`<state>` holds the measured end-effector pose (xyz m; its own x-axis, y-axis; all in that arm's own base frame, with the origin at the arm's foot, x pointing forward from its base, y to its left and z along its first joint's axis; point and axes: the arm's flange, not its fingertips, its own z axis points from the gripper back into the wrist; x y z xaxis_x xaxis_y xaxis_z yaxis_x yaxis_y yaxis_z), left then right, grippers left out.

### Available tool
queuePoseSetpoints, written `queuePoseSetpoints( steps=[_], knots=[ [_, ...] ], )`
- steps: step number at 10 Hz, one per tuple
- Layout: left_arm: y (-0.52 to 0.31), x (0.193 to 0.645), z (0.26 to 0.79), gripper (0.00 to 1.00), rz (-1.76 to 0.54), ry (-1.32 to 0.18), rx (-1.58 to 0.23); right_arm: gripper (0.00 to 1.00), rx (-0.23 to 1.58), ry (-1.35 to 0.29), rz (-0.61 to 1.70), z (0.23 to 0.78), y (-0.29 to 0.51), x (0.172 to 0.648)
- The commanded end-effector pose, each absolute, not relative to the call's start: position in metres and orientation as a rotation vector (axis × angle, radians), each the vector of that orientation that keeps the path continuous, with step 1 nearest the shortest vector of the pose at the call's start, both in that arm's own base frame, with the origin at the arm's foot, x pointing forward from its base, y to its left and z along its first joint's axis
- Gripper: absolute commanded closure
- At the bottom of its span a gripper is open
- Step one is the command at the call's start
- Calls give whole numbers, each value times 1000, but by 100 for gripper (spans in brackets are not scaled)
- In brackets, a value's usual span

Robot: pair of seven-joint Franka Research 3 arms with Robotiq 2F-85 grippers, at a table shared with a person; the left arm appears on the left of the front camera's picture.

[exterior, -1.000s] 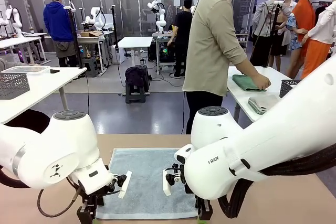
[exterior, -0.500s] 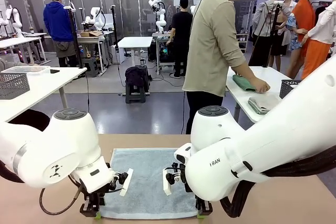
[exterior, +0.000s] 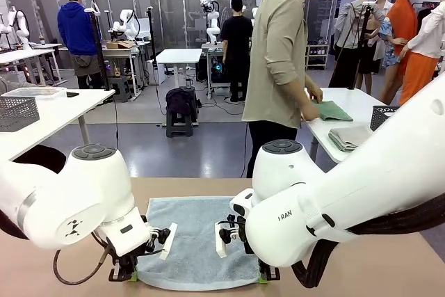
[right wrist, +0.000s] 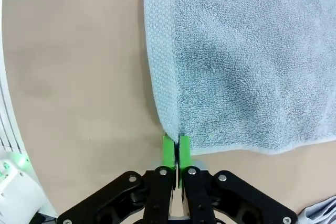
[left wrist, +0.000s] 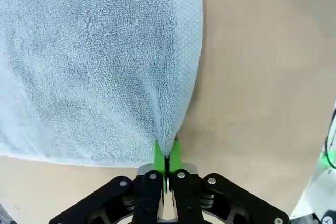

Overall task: Fold the towels and place them in the basket.
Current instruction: When a person lays out a Towel with hook on the table, fold it in half twice.

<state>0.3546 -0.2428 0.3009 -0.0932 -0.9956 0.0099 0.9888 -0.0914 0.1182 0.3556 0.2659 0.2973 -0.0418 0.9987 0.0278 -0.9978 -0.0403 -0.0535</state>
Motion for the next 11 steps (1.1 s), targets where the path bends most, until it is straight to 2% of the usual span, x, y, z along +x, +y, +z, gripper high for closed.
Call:
queuePoseSetpoints(
  steps=[1,4,7,8,11],
  knots=[
    [-242,349,296,100,-1651,-134,112,100,-19,-54,1603,295,267,354],
    [-244,349,299,100,-1657,-103,61,100,-31,-54,1596,299,269,352],
    [-244,355,302,100,-1663,-117,84,100,-19,-65,1612,297,266,356],
    [-244,354,301,96,-1663,-113,82,96,-19,-65,1612,298,266,355],
    [-242,352,329,96,-1640,-114,142,96,-36,-41,1641,320,274,352]
  ],
)
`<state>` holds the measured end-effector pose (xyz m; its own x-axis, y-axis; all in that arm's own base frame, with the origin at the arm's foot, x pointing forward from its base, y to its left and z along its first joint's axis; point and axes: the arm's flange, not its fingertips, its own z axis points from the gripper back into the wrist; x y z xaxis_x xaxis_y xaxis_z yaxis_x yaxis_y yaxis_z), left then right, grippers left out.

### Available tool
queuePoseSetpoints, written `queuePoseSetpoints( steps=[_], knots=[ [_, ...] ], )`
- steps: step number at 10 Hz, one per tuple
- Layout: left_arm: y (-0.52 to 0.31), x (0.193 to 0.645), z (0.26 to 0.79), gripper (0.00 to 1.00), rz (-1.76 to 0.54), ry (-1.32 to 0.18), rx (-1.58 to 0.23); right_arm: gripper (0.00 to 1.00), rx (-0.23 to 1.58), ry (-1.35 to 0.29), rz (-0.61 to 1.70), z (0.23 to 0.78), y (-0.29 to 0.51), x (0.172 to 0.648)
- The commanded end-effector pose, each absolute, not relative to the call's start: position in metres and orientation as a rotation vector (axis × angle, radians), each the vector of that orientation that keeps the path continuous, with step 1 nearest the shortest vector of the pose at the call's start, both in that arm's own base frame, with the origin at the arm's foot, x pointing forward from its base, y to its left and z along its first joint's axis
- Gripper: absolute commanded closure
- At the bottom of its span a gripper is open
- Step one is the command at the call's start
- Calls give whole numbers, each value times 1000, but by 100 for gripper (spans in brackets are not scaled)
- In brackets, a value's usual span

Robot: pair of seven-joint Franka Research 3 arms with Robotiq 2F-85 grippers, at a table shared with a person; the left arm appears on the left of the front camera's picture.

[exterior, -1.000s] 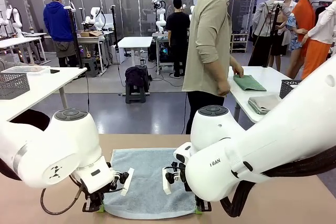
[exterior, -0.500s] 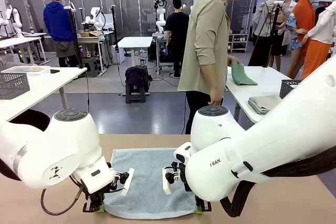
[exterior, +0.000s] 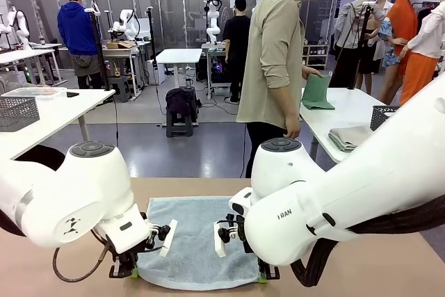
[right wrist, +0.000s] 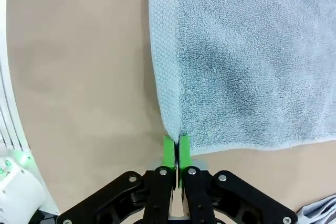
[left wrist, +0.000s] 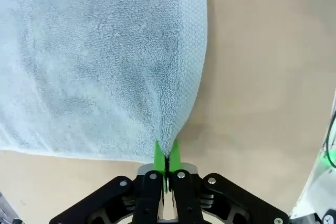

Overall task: Fold the towels and place them in the basket.
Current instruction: When a person lays out a Towel with hook on the table, fold it in half twice.

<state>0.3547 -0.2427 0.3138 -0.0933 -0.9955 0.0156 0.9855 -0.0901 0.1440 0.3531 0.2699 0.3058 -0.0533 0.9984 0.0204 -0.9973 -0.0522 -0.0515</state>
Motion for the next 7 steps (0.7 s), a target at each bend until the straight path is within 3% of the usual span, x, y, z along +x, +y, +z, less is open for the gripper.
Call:
queuePoseSetpoints(
  steps=[1,7],
  knots=[
    [-241,350,339,96,-1635,-125,152,96,-44,-46,1649,328,277,351],
    [-241,345,375,96,-1628,-187,184,96,-103,-96,1676,375,290,358]
  ],
)
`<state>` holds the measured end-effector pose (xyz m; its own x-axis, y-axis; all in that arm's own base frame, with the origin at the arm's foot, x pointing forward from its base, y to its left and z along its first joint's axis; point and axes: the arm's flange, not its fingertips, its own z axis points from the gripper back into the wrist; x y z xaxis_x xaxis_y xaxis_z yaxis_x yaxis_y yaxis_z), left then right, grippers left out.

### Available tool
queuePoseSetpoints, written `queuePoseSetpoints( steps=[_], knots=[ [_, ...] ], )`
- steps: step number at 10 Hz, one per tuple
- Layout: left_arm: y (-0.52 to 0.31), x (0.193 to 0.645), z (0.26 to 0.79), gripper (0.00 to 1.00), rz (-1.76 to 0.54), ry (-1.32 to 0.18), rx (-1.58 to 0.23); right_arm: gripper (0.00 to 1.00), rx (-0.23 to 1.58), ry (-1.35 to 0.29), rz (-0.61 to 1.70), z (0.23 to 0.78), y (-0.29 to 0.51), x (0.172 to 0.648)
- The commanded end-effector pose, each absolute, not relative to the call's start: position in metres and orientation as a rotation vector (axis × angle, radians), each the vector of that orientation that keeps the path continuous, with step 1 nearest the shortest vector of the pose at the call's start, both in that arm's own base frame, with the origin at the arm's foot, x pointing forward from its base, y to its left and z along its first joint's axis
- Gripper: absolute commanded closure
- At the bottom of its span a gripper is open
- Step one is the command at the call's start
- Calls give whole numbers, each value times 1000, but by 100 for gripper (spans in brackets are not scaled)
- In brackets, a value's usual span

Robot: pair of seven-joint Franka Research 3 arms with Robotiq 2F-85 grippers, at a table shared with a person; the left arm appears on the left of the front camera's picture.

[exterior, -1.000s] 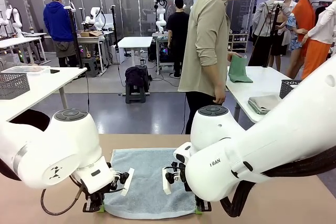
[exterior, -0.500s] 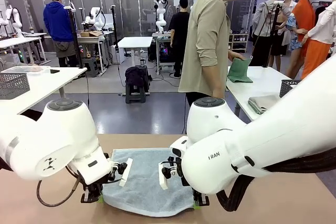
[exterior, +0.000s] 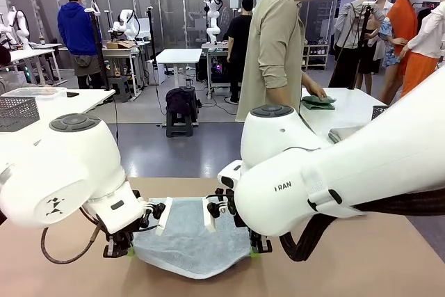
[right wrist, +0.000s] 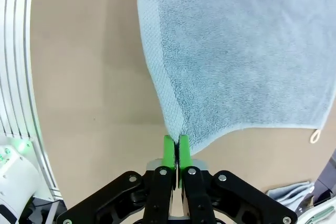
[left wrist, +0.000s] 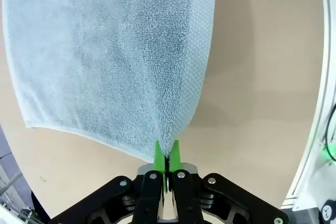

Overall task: Fold the towels and place them in the basket.
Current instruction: When a person lays out a Towel with hook on the table, fold it in half twice.

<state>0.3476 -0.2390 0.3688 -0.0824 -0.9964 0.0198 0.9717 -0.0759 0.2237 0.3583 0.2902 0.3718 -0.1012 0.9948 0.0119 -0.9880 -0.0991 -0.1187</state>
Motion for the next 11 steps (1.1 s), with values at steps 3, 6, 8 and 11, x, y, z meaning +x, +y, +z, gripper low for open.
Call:
queuePoseSetpoints(
  steps=[3,6,8,11],
  knots=[
    [-246,346,394,96,-1604,-179,191,96,-98,-139,1669,396,294,363],
    [-249,354,402,96,-1575,-158,203,96,-107,-159,1658,412,293,366],
    [-247,362,411,96,-1529,-151,202,96,-110,-169,1647,423,291,366],
    [-243,369,418,96,-1561,-161,174,96,-64,-154,1681,427,288,366]
  ],
)
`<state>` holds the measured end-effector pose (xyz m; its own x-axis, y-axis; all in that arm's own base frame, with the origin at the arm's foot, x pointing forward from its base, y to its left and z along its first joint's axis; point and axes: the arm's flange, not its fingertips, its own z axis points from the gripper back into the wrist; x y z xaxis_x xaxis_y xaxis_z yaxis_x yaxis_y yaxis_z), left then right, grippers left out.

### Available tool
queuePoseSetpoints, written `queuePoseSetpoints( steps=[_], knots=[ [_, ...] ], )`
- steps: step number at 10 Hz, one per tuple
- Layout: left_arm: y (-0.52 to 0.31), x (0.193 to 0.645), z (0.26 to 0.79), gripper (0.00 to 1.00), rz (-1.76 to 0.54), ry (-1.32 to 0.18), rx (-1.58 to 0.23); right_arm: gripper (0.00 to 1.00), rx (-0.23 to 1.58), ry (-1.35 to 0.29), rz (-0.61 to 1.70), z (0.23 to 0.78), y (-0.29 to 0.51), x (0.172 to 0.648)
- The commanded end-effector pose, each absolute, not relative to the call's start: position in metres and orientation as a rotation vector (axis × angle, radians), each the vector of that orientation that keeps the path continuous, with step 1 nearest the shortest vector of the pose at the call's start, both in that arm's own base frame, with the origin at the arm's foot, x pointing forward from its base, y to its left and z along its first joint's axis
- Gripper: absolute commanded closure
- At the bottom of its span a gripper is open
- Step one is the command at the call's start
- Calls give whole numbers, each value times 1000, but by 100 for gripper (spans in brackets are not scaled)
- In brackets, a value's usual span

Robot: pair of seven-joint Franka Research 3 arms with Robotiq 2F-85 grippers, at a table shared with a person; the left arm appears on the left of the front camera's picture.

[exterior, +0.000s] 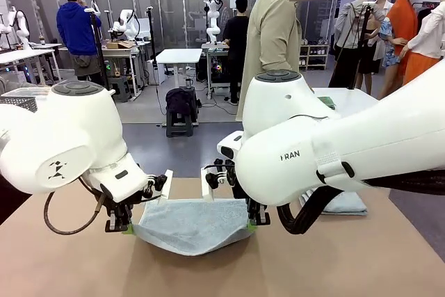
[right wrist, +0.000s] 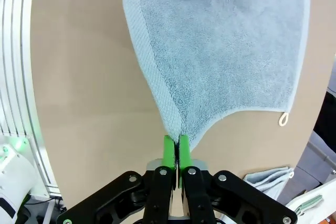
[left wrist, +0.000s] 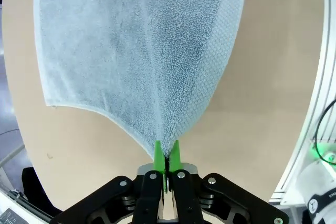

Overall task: Fold the towels and place them in the basket.
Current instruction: When a person lays out a Towel with hook on the table, fold it in half twice.

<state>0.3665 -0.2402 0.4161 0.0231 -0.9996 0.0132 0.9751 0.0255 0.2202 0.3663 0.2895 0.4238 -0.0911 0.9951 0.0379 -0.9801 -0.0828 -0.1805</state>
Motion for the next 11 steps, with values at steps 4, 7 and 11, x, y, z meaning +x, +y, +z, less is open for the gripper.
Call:
queuePoseSetpoints(
  steps=[4,7,11],
  knots=[
    [-241,364,414,96,-1541,-180,167,96,-112,-187,1652,423,290,367],
    [-241,364,414,96,-1541,-180,167,96,-112,-187,1652,423,290,367],
    [-244,394,431,96,-1515,-213,149,96,-107,-188,1647,434,281,398]
  ],
)
